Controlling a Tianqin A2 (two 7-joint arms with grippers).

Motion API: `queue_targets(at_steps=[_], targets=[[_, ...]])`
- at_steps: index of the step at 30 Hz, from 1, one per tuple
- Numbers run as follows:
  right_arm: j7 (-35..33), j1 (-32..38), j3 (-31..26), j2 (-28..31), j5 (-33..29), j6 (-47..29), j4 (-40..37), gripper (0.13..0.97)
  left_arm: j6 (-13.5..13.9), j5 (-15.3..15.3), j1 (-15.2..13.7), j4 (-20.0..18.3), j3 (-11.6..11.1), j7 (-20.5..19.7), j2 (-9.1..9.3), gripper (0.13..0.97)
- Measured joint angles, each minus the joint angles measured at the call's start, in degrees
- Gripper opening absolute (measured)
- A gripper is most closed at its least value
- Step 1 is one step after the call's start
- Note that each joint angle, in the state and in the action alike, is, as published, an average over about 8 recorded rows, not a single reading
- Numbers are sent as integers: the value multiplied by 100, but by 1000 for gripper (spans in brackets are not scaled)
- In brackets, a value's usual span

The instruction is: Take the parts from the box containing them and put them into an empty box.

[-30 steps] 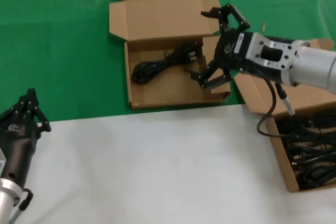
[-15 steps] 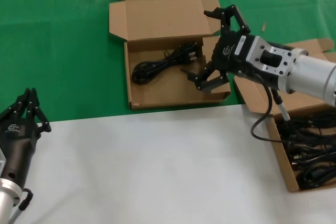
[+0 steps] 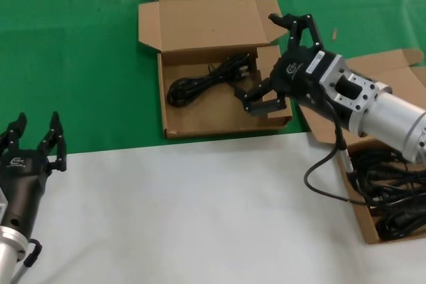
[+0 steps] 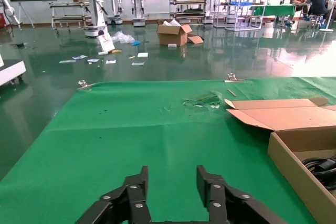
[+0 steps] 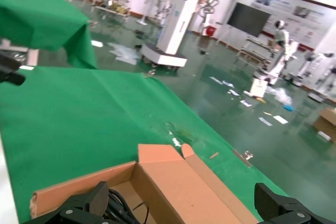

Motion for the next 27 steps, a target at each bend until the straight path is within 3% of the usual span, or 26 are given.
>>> queue_targets(at_steps=[8,16,27], targets=[[-12,-436,209,-155,264,468,118,966,0,-1,0,0,0,0,0,402],[-23,-869,415,-309,523,935,232,966,0,0,0,0,0,1,0,617],[-41,-1463,700,-520,886,1583,394,966,0,-1,0,0,0,2,0,813]])
